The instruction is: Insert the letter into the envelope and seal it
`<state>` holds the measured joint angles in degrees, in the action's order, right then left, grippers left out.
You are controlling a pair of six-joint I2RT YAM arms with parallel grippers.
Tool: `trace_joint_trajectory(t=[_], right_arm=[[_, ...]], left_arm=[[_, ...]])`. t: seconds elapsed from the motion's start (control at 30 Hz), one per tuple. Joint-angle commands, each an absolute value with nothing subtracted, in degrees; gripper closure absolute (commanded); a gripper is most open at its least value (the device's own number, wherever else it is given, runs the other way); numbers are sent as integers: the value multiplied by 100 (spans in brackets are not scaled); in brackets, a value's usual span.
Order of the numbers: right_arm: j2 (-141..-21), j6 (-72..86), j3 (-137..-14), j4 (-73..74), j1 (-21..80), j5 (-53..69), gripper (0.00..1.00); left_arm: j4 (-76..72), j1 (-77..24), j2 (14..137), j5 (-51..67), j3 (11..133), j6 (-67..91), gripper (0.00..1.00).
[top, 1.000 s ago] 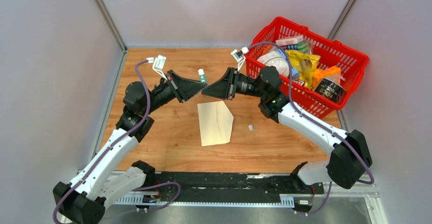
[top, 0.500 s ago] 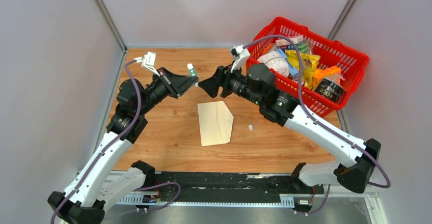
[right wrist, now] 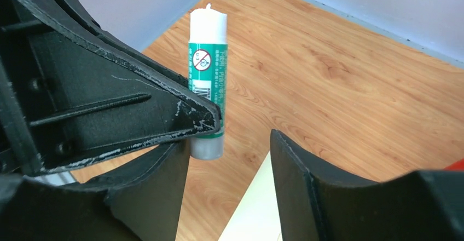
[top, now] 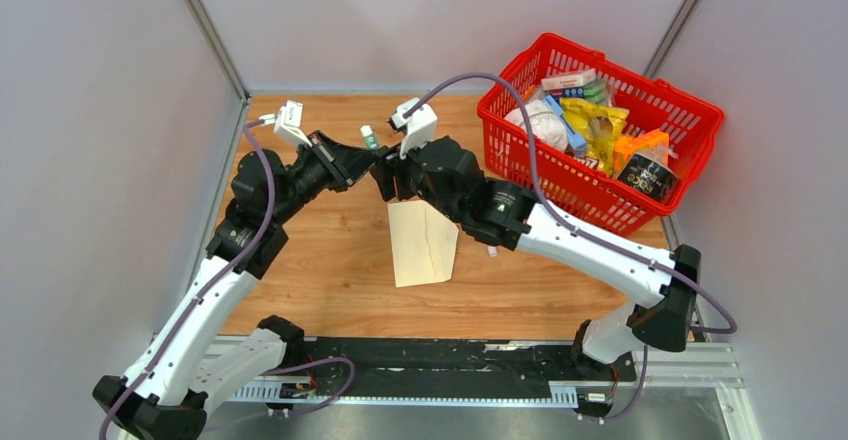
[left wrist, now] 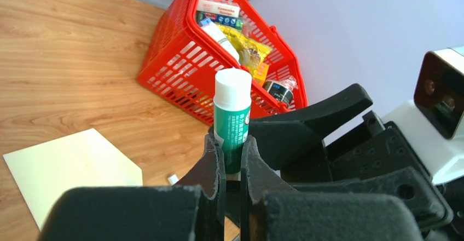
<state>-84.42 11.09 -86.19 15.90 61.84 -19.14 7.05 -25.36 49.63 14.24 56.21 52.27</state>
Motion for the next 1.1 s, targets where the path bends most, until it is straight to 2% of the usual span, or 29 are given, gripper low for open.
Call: trace_joint_trajectory(t=[0.0, 0.33, 0.6, 0.77, 0.93, 1.07], right_arm=[[-8701, 660, -9140, 1573, 6345, -2539, 44], [-8885, 369, -9351, 1433, 6574, -3076, 67], [-8877, 176, -9361, 1424, 6680, -3015, 99], [-8789, 79, -9264, 1345, 6750, -2962, 100], [-8728, 79, -9193, 1318, 6768, -2822, 100], [-8701, 97, -9141, 1309, 6776, -2698, 100]], left_arm=[[712, -2549, 4931, 1494, 5836, 5335, 100], [1089, -2549, 4975, 1441, 5871, 5247, 100], [1133, -2549, 5019, 1441, 5888, 5142, 100], [1292, -2549, 5054, 1354, 6003, 5028, 98], [1310, -2549, 5036, 1222, 6029, 4957, 76], [1275, -2549, 5036, 1160, 6021, 4913, 68]])
